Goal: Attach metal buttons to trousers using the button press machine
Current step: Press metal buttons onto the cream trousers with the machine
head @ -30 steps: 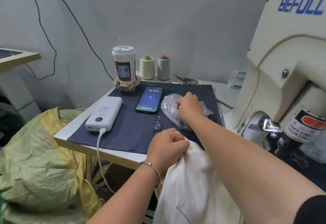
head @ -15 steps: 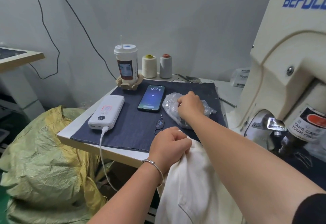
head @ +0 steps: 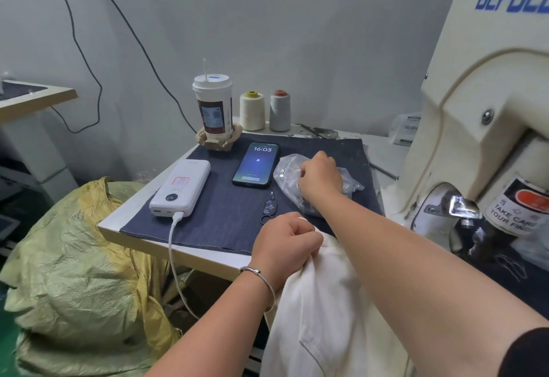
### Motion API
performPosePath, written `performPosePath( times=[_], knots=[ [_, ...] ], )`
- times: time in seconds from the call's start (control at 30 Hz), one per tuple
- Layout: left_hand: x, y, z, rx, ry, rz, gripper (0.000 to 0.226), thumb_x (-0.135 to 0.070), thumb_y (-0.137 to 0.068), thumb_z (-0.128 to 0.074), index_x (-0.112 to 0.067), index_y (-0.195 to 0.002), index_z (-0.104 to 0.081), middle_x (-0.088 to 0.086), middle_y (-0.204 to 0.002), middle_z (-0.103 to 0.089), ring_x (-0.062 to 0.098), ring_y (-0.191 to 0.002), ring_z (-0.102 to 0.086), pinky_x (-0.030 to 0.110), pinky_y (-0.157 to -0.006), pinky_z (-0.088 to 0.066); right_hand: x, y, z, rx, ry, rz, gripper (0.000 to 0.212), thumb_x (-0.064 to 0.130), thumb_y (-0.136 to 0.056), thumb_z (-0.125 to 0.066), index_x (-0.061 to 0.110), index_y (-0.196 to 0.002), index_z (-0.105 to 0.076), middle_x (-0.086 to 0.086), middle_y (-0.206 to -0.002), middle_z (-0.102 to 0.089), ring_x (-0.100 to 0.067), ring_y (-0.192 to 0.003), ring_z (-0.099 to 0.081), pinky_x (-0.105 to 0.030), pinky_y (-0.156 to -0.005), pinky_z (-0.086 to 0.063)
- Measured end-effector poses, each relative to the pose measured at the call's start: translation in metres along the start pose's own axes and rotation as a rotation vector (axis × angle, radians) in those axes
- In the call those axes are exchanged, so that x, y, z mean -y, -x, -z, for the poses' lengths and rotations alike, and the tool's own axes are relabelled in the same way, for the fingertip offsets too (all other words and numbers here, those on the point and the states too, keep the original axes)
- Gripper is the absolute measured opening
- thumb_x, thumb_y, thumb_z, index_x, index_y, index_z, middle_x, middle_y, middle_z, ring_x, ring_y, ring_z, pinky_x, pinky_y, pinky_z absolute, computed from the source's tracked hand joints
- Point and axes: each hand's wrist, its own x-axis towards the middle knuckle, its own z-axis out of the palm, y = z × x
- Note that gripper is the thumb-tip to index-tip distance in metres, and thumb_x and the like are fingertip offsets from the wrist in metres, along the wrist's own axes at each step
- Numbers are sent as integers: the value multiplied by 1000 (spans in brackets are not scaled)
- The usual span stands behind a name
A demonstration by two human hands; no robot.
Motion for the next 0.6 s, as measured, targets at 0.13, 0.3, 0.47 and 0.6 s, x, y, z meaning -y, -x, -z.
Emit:
performPosePath(
  times=[0.13, 0.3, 0.47, 0.6],
  knots=[
    [0, -1, 1, 4, -8, 3, 17, -29, -54, -52, -25, -38, -57, -13, -63, -51, 10, -66, -51, 40, -77, -47, 3, 0, 1, -22, -15, 38, 30, 5, -95, -43, 6, -125, -46, -8, -131, -43, -21, -89, -42, -34, -72, -32],
    [-1, 0, 0, 10, -2, 1, 19, -30, -55, -53, -26, -37, -57, -16, -60, -52, 11, -66, -51, 36, -77, -46, 3, 29, 40, -185, 173, 238, 21, 3, -90, -49, 6, -107, -61, -7, -133, -41, -27, -120, -37, -30, -76, -28],
    [-2, -1, 0, 18, 54, 18, 19, -27, -55, -56, -27, -36, -58, -11, -53, -55, 13, -62, -52, 36, -72, -42, -1, 116, 89, -364, -55, 341, 10, 10, -92, -53, 7, -92, -63, -2, -115, -48, -21, -106, -42, -26, -66, -36],
    [-2, -2, -2, 25, 16, 7, 19, -24, -54, -54, -24, -35, -56, -14, -55, -55, 10, -65, -53, 32, -73, -41, -62, 216, 122, -498, -362, 474, 9, 13, -86, -61, 11, -78, -63, 4, -95, -54, -15, -89, -49, -21, -69, -40]
  ],
)
